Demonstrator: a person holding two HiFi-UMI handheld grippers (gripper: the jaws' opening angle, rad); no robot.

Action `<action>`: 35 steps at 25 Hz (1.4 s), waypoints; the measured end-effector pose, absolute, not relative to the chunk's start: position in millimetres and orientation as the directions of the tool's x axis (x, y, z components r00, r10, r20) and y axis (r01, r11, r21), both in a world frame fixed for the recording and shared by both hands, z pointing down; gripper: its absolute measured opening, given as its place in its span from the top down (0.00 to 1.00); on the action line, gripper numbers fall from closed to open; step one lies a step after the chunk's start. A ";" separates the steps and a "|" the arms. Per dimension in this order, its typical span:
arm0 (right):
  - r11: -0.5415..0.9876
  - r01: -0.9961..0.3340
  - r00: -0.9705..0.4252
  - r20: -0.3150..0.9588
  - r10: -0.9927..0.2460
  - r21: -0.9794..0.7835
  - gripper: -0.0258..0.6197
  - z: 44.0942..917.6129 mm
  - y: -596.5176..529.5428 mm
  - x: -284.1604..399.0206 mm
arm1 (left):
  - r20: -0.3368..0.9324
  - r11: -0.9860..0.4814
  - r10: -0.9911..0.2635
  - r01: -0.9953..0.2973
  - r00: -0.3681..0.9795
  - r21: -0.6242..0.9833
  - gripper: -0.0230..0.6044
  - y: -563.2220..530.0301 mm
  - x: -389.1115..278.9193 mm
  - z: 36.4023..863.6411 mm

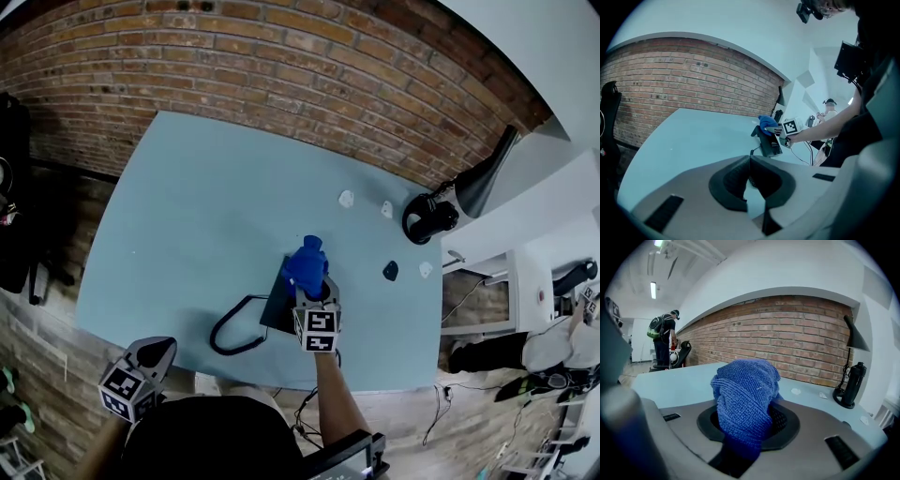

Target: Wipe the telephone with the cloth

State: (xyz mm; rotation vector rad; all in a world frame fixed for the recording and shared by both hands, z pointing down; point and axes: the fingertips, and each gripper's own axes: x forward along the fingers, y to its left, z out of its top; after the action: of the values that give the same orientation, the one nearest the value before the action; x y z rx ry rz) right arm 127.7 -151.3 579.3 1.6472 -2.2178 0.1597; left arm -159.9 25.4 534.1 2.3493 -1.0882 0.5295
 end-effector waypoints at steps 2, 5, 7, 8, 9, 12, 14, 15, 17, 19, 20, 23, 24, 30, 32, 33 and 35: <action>0.310 -0.942 -0.246 0.362 -0.899 0.130 0.74 582.2 -145.7 126.1 | 0.530 -0.565 -0.587 -0.779 0.612 0.274 0.95 26.4 -156.4 534.6; 0.308 -0.943 -0.244 0.365 -0.898 0.127 0.74 585.1 -139.1 124.6 | 0.533 -0.568 -0.581 -0.775 0.616 0.277 0.95 27.8 -153.7 535.9; 0.300 -0.945 -0.238 0.359 -0.903 0.128 0.74 586.0 -138.1 124.2 | 0.533 -0.570 -0.580 -0.774 0.616 0.275 0.95 25.7 -153.0 536.2; 0.298 -0.946 -0.237 0.357 -0.903 0.127 0.74 586.9 -135.8 123.7 | 0.533 -0.569 -0.579 -0.774 0.616 0.276 0.95 26.2 -152.6 536.6; 0.297 -0.946 -0.236 0.359 -0.903 0.126 0.74 588.7 -132.3 123.5 | 0.534 -0.567 -0.579 -0.775 0.616 0.279 0.95 27.3 -152.3 537.4; 0.290 -0.949 -0.230 0.363 -0.903 0.121 0.74 592.8 -124.2 122.0 | 0.537 -0.564 -0.578 -0.777 0.614 0.280 0.95 27.9 -153.0 539.2; 0.288 -0.951 -0.229 0.360 -0.904 0.117 0.74 595.5 -120.4 120.7 | 0.538 -0.565 -0.578 -0.777 0.613 0.279 0.95 27.1 -153.0 539.1; 0.287 -0.951 -0.229 0.358 -0.905 0.116 0.74 597.3 -118.4 121.0 | 0.539 -0.565 -0.577 -0.777 0.614 0.279 0.95 26.7 -152.0 539.1; 0.285 -0.952 -0.229 0.357 -0.906 0.113 0.74 598.9 -113.9 121.0 | 0.539 -0.567 -0.575 -0.775 0.615 0.279 0.95 26.5 -149.6 539.0; 0.283 -0.953 -0.227 0.359 -0.905 0.111 0.74 599.3 -109.9 119.7 | 0.539 -0.569 -0.574 -0.773 0.617 0.279 0.95 26.6 -148.7 538.8; 0.281 -0.953 -0.225 0.359 -0.906 0.110 0.74 599.4 -108.5 119.0 | 0.539 -0.570 -0.573 -0.773 0.617 0.280 0.95 26.5 -148.7 538.6; 0.275 -0.956 -0.222 0.362 -0.906 0.102 0.74 600.6 -106.0 117.7 | 0.540 -0.569 -0.571 -0.772 0.618 0.282 0.95 25.8 -148.7 538.5; 0.272 -0.957 -0.219 0.364 -0.905 0.100 0.74 601.3 -105.5 117.3 | 0.540 -0.569 -0.571 -0.772 0.618 0.283 0.95 25.5 -149.0 538.4; 0.272 -0.958 -0.222 0.360 -0.906 0.094 0.74 602.2 -103.0 114.6 | 0.541 -0.570 -0.568 -0.771 0.620 0.284 0.95 24.0 -148.9 540.0; 0.273 -0.958 -0.224 0.363 -0.905 0.090 0.74 603.4 -100.9 114.0 | 0.542 -0.572 -0.567 -0.770 0.621 0.284 0.95 24.1 -148.3 540.5; 0.274 -0.958 -0.226 0.365 -0.903 0.085 0.74 604.5 -99.3 113.5 | 0.542 -0.572 -0.567 -0.770 0.621 0.284 0.95 24.1 -148.2 540.4; 0.276 -0.958 -0.230 0.368 -0.901 0.078 0.74 605.9 -96.4 112.5 | 0.541 -0.572 -0.568 -0.770 0.621 0.284 0.95 23.6 -148.1 539.8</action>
State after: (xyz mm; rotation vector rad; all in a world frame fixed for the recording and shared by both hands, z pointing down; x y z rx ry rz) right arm 112.5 -96.4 605.9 1.6902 -2.2118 0.2331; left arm -148.1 23.6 539.8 2.3476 -1.0517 0.5415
